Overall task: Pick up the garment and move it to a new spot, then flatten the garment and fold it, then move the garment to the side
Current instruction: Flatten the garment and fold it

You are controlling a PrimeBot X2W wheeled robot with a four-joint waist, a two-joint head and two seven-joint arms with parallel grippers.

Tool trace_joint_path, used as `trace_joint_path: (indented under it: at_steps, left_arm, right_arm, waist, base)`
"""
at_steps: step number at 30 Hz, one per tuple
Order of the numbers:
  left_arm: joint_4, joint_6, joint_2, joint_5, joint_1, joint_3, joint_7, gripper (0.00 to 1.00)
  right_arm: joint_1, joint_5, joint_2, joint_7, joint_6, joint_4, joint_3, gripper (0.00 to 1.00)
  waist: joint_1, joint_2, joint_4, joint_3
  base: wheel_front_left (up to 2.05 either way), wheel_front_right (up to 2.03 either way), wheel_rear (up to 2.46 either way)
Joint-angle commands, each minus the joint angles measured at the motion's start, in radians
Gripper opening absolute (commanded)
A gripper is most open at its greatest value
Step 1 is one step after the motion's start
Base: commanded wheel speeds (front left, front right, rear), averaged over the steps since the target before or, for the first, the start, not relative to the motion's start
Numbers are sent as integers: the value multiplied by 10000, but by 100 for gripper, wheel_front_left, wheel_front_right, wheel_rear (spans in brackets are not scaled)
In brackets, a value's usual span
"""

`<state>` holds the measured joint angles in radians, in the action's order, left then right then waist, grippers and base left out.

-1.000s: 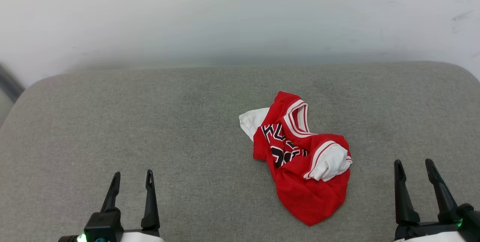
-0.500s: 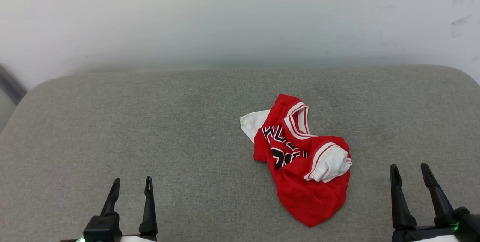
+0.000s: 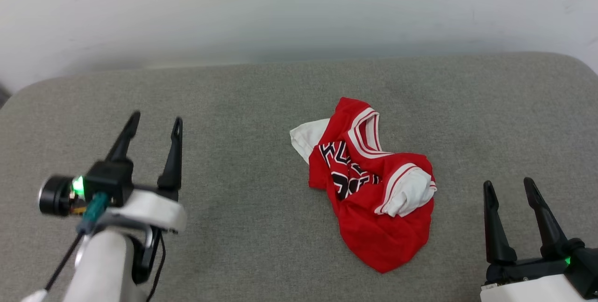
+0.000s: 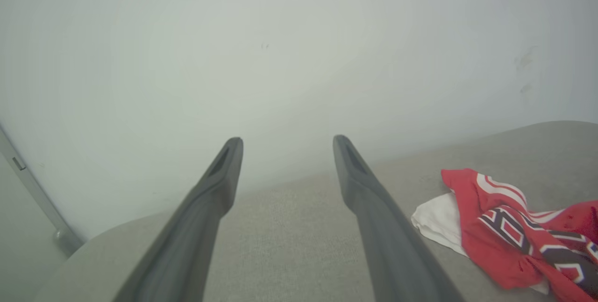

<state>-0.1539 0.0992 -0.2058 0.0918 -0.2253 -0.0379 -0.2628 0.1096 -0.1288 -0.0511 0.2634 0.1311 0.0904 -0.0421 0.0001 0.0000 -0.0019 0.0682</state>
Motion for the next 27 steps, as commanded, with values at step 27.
trace_joint_path:
  at_steps: [27]
  left_arm:
    - [-2053,296,-3079,6040,-9554,-7753,8552,100]
  right_arm:
    - [-1994,302,16,20,-7,709,330,100]
  waist:
    - [-1,0,-1321,3165]
  base:
    - [0,0,0]
